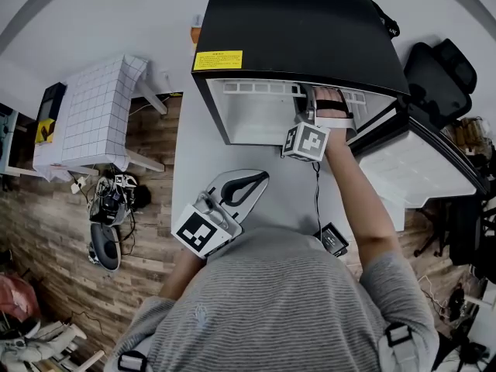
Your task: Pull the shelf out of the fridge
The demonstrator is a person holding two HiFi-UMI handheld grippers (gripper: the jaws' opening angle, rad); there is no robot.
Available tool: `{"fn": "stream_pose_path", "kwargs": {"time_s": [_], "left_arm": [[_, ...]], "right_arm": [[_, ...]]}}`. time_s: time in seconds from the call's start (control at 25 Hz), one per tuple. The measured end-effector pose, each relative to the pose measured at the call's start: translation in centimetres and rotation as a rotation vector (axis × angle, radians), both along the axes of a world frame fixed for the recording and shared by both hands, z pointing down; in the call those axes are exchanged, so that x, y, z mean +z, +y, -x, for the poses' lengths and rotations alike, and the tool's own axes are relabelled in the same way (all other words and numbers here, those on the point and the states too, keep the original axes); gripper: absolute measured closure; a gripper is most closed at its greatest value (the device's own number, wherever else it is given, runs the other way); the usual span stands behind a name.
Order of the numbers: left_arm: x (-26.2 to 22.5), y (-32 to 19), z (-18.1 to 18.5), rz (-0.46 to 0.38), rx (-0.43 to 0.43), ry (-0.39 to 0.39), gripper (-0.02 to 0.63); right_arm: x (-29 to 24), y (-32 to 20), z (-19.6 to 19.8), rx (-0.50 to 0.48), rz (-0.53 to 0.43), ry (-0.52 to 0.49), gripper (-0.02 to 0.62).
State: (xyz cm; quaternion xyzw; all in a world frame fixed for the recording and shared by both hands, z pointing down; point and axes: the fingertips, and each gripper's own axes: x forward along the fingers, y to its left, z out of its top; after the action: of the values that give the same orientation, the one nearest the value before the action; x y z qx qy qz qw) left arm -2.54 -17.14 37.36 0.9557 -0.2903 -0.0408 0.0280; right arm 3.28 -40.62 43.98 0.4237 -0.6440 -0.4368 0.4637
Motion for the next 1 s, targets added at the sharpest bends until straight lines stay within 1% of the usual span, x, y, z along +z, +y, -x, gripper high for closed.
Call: {"fn": "stream_pose_path", "kwargs": {"time_s": [0.12, 0.32, 0.56, 0.72, 0.76, 0.8, 1.0], "left_arm": [[0.5, -0.1, 0.1, 0.012, -0.001, -0.012, 0.594], [0.0, -0.3, -0.2, -0.001, 0.003, 0.003, 0.594], [0.4, -0.4, -0.3, 0.011, 0.005, -0.005, 0.594], [0.2, -0.5, -0.4, 0.003, 0.005, 0.001, 0.594], [0.2, -0.5, -0.4, 0.001, 0.005, 0.001, 0.594], [0.2, -0.5, -0.4, 0.001, 0.005, 0.001, 0.594], [0.2, -0.4, -0.3, 0.004, 0.003, 0.002, 0.594]], "right_arm": [[0.2, -0.2, 0.2, -0.006, -0.005, 0.005, 0.494], [0.4, -0.5, 0.0, -0.002, -0.005, 0.013, 0.494], [0.4, -1.0, -0.1, 0.003, -0.011, 0.016, 0.494], [0.3, -1.1, -0.1, 0.002, -0.031, 0.049, 0.495], [0.1, -1.0, -0.1, 0.005, -0.044, 0.063, 0.503], [-0.1, -0.9, -0.1, 0.007, -0.058, 0.073, 0.538], [-0.2, -0.8, -0.2, 0.011, -0.090, 0.091, 0.546]]}}
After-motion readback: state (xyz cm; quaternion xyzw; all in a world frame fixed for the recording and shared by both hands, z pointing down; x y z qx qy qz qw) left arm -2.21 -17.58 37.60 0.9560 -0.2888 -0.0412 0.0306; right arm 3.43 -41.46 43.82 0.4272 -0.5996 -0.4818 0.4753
